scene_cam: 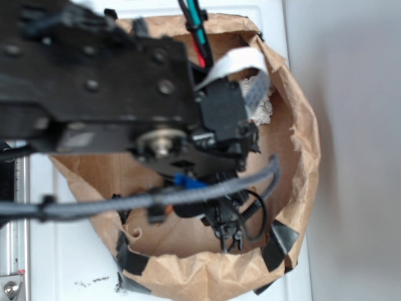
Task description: Grab the shell.
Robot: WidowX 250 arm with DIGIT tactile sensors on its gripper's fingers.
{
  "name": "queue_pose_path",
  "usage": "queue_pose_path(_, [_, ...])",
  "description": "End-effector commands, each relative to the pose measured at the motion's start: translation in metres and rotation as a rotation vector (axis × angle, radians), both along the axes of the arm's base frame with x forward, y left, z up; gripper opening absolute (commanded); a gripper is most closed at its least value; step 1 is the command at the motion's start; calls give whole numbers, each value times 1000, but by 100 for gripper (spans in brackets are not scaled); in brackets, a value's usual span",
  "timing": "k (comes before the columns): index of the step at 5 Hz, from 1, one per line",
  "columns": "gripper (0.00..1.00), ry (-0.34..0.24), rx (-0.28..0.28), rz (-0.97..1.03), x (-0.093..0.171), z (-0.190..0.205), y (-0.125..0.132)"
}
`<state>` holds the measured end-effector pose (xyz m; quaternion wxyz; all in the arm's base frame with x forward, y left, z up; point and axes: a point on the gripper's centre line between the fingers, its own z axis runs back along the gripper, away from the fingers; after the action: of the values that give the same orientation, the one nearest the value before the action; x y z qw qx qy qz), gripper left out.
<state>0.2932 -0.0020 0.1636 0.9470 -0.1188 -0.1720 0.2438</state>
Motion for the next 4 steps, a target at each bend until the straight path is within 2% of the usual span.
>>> queue_pose_path(1, [100,-37,34,-24,-7,16,7])
queue_pose_path(2, [100,4,84,-25,-8,-1,-2])
queue_pose_path(4, [100,8,181,-22,-6,-39,-3])
